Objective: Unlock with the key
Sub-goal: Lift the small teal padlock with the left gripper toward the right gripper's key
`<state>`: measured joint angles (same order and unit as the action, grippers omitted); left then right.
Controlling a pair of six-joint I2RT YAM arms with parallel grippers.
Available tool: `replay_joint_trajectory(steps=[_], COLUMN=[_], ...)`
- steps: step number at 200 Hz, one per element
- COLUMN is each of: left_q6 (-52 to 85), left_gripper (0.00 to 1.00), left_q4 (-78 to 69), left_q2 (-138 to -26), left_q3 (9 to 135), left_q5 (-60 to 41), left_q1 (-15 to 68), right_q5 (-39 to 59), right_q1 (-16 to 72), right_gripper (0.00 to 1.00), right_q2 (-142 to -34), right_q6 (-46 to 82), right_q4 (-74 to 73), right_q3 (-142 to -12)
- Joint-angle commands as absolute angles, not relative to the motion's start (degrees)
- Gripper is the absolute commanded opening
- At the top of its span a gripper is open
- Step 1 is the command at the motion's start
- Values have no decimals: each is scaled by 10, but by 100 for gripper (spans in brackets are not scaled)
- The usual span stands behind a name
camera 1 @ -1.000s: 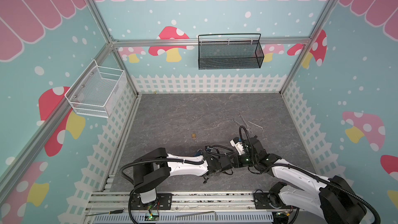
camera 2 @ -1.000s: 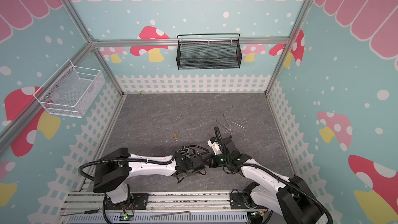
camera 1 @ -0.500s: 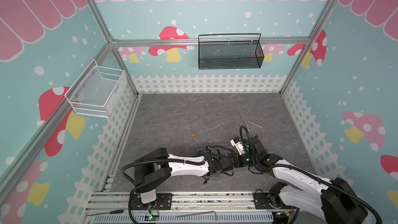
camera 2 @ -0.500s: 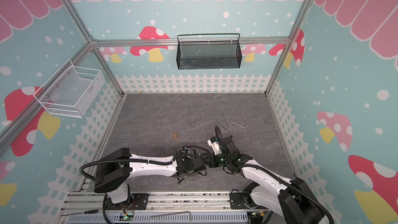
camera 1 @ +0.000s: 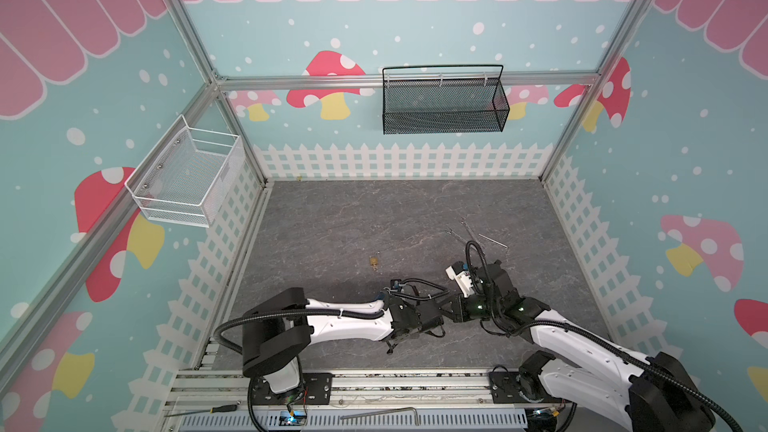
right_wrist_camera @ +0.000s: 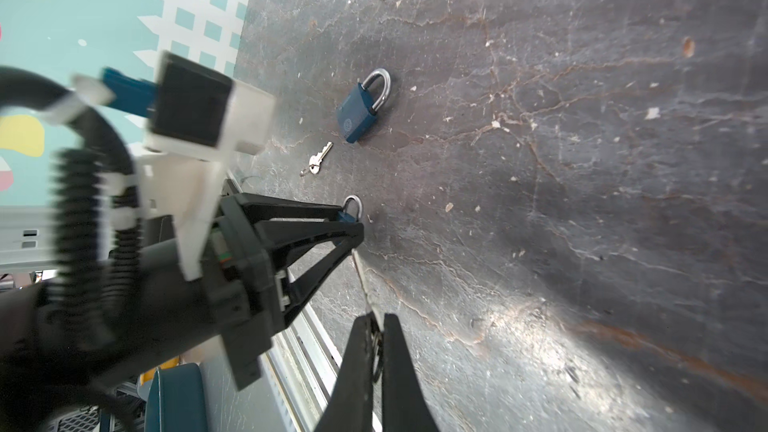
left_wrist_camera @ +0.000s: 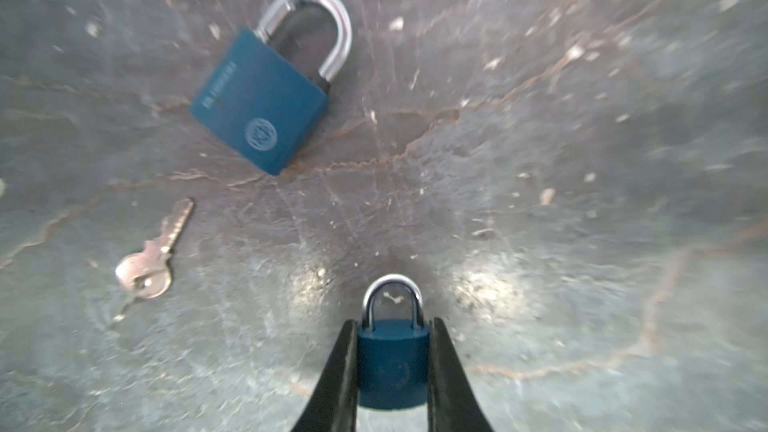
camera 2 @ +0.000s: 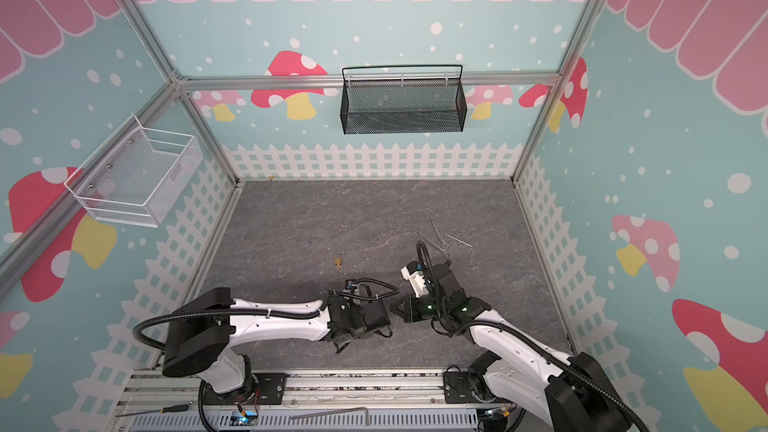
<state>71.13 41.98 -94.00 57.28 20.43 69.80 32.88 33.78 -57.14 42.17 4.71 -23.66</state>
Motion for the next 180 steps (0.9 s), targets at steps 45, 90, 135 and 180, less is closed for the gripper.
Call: replay_joint_trajectory(steps=[45, 90, 135, 180], left_q6=[781, 863, 909, 937], left_gripper=[0, 0, 0, 0], left_q4=[391, 323, 316, 298], left_q2=[-782, -724, -724, -726], left_q3=[561, 536, 544, 539], left_q5=[274, 302, 309, 302], left_q1=[660, 642, 635, 635], right_q5=[276, 223, 161, 103], right_q1=[359, 429, 495, 533], right_gripper=[0, 0, 0, 0], right_q2=[-542, -552, -560, -567], right_q6=[473, 554, 622, 645], right_q4=[83, 12, -78, -130], right_q3=[-264, -252, -245, -248])
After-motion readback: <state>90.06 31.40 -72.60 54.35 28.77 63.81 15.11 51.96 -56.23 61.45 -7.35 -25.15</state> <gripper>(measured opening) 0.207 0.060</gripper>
